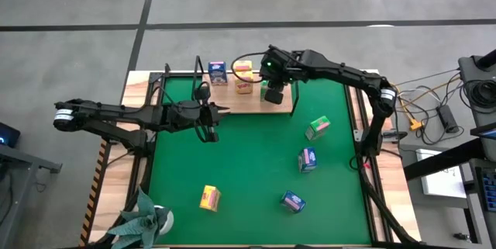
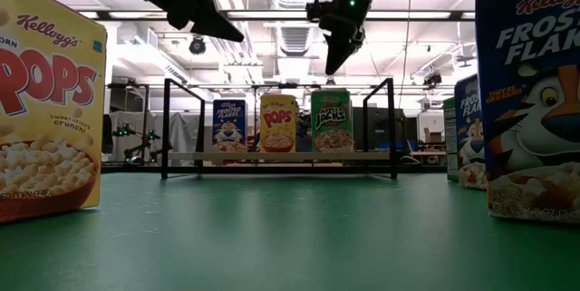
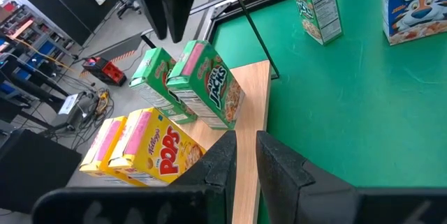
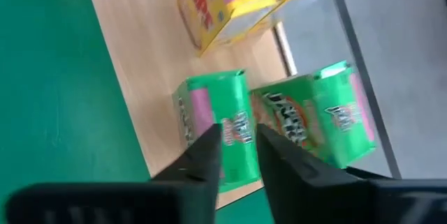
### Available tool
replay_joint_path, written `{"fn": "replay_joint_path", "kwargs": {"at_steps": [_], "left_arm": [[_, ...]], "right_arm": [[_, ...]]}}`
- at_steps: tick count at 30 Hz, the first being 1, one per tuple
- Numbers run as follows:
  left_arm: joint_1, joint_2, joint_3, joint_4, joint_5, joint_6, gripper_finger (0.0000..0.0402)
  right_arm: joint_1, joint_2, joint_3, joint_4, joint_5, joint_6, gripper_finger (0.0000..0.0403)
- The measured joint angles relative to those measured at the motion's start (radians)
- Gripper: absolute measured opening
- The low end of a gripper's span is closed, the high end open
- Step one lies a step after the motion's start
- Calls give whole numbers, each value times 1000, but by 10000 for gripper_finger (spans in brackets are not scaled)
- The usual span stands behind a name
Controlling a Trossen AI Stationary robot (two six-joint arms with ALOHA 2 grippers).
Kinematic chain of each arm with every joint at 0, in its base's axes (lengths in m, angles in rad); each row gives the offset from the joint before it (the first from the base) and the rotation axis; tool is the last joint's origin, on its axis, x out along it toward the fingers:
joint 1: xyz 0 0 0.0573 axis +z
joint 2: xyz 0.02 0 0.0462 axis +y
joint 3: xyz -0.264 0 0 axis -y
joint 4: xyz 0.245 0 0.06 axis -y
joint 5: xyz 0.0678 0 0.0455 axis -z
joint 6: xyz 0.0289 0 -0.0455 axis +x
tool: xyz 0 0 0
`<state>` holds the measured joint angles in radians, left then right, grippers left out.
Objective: Stack cereal on shelf
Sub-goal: Put the top green cereal box on the shelf aligned with the other green cereal box
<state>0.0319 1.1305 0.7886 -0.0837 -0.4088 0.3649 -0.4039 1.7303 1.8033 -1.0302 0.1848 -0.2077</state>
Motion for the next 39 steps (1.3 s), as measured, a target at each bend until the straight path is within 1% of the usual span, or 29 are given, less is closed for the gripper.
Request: {"fn": "replay_joint_path", "kwargs": {"at_steps": [4,6,13,20,31,33,39], "left_arm": [[0,0,0,0,0,0,39],[0,0,0,0,0,0,39],[0,0,0,0,0,0,39],[1,0,0,0,0,0,39],[1,0,0,0,0,0,39],[1,0,0,0,0,0,39],[0,0,0,-1,0,0,39]], "right_arm": [[0,8,-43,28,0,-5,24],[0,8,-58,45,0,-9,15],[-3,7,-105,108,6,-11,13],[-2,5,-150,127,64,-31,13],[-4,5,-152,123,98,-267,13],[-4,5,-152,123,119,-307,13],[-4,6,-152,131,136,-331,13]]}}
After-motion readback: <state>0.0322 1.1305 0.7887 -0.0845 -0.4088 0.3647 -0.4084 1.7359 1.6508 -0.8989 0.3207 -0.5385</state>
